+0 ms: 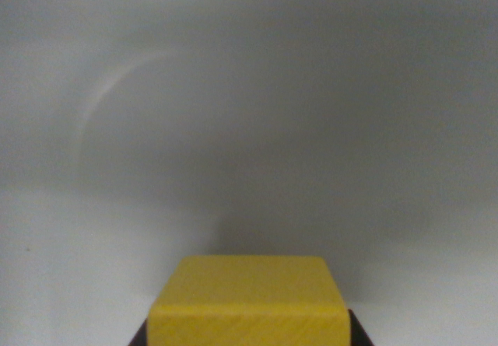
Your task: Pick yellow cube
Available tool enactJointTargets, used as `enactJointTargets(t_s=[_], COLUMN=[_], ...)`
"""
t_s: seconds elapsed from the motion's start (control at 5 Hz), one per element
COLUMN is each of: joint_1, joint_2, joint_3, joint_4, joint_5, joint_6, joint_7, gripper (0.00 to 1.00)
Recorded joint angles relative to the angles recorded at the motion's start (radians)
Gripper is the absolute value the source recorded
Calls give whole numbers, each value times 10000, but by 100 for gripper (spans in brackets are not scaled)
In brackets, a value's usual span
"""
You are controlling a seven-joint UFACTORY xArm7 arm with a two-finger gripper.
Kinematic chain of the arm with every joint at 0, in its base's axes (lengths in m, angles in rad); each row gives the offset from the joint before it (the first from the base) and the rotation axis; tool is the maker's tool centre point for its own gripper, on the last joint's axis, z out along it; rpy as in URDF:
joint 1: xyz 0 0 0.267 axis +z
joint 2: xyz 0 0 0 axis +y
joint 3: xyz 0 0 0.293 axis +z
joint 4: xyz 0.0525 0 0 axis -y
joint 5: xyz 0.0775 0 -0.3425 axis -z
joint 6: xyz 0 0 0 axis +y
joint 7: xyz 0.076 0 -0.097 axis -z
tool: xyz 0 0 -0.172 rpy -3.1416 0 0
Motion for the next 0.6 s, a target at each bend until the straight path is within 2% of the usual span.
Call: enactJointTargets(t_s=[0.2,0.4,0.6], joint_1=[-1,-1,-2], joint_2=[-71,-71,-156], joint_3=[7,7,15], joint_4=[170,170,376], joint_5=[10,10,22], joint_6=[240,240,530], joint_7=[3,3,7], gripper=[100,100,100])
